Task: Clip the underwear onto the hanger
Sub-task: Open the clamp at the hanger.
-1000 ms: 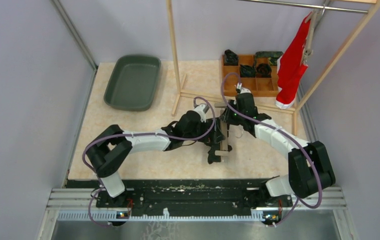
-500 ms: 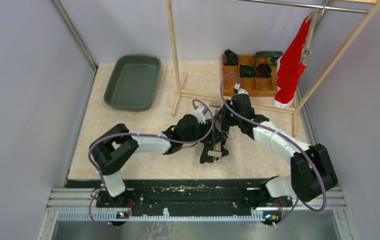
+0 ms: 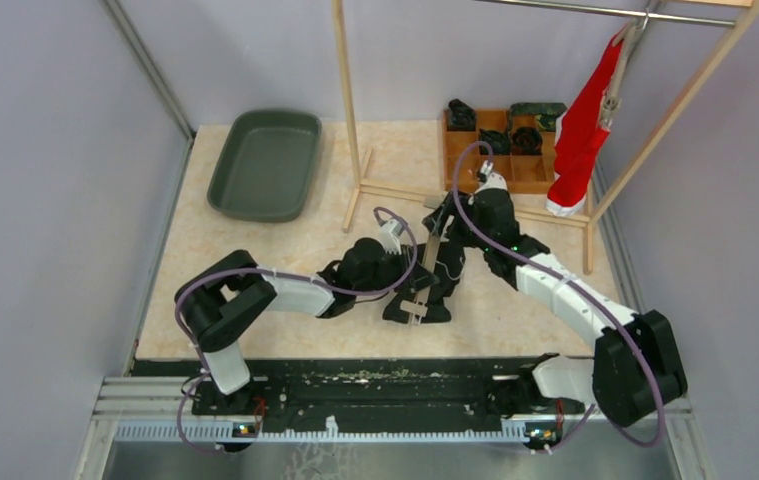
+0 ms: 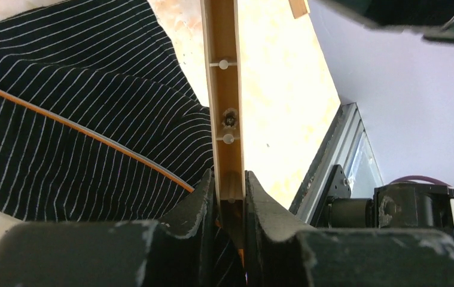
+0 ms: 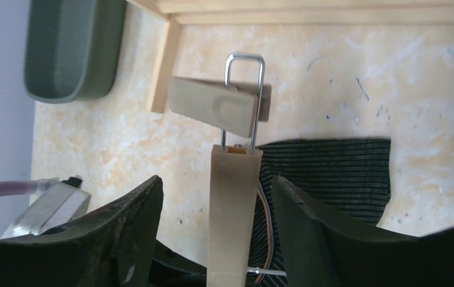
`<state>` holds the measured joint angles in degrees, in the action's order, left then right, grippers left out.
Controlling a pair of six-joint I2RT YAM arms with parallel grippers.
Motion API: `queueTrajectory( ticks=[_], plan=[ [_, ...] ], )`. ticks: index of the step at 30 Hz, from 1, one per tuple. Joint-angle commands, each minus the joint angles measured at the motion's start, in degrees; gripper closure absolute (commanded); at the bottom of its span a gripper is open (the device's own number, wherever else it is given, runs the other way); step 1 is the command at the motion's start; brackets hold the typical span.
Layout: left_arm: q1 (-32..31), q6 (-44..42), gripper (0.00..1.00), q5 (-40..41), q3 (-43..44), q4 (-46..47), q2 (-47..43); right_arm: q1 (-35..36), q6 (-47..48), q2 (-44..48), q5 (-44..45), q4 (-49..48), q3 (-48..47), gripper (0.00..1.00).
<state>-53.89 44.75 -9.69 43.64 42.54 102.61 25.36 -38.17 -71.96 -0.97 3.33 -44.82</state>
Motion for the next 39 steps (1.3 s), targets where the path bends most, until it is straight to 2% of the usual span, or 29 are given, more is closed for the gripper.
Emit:
queueTrajectory(
  ticks=[1, 6, 17, 28, 39],
  plan=[
    [0.7, 0.2, 1.00, -2.6, -2.2, 4.8, -3.7, -3.5, -1.0, 6.3, -4.5, -10.7, 2.5, 0.31],
    [2.8, 3.2, 1.00, -8.5, -5.8, 14.3, -3.8, -8.7, -3.8, 7.0, -13.0, -16.0, 5.3, 0.30],
    [3.3, 7.4, 1.00, -18.5, -7.2, 28.9, -1.0, -8.9, -8.8, 5.6, -16.7, -27.9, 10.0, 0.29],
    [3.2, 9.2, 1.00, -19.9, -8.0, 30.3, -0.6, -9.3, -12.0, 6.4, -15.9, -36.7, 13.7, 0.32],
    [3.2, 9.1, 1.00, -19.2, -8.5, 30.0, -0.3, -10.0, -11.6, 10.1, -14.1, -35.0, 13.9, 0.40]
  ],
)
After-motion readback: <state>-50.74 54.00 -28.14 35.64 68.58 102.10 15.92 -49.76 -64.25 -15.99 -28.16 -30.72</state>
